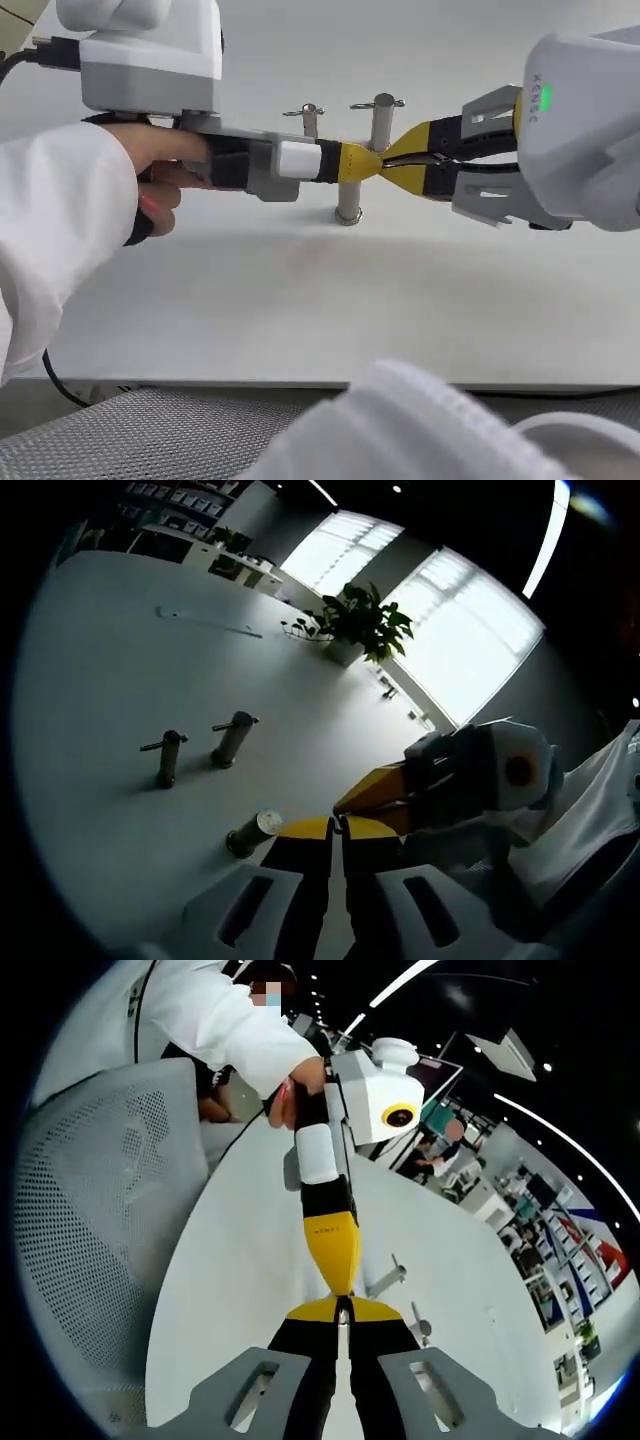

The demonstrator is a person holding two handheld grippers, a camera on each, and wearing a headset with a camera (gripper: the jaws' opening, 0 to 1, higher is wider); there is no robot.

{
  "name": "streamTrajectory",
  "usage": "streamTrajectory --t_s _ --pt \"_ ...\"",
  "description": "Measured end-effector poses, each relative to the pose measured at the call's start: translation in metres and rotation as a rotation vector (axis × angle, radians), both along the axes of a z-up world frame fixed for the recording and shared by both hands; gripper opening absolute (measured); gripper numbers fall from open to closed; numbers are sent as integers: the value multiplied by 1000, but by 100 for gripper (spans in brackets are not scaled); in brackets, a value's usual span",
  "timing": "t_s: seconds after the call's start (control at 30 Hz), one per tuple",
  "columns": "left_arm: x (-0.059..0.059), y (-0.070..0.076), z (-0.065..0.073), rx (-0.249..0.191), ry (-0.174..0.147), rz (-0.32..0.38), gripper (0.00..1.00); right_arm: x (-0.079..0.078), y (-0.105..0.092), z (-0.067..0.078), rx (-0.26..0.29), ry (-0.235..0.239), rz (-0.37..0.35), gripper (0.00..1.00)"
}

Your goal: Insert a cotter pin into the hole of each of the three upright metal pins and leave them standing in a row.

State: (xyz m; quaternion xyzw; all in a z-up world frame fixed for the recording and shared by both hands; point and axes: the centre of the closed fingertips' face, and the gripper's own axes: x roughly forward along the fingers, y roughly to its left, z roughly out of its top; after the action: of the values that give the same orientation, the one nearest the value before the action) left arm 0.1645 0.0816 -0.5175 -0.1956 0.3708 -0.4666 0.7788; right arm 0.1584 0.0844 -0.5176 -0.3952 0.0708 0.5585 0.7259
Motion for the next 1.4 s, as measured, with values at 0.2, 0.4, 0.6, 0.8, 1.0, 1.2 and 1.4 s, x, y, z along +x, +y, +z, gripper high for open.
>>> streamTrajectory --t_s 0.2,0.4,0.6,0.8,1.0,1.2,1.4 --pt "-1 0 0 10 -9 4 1 1 -2 -1 3 4 2 0" --pt "-3 -1 -5 28 40 10 0 -1 -1 -4 -20 -27 31 0" --pt "-4 1 -6 36 33 7 0 0 -2 -5 -20 -7 9 0" --pt "-3 5 -7 43 25 4 0 3 -11 -7 26 89 -48 6" --pt "-6 7 -6 80 -52 -46 0 -8 -17 -19 139 433 -120 9" --pt "-16 6 -9 138 -130 -131 0 -12 -19 -19 228 601 -166 15" --pt "-22 4 -10 168 -206 -196 0 -18 -18 -17 298 731 -161 18"
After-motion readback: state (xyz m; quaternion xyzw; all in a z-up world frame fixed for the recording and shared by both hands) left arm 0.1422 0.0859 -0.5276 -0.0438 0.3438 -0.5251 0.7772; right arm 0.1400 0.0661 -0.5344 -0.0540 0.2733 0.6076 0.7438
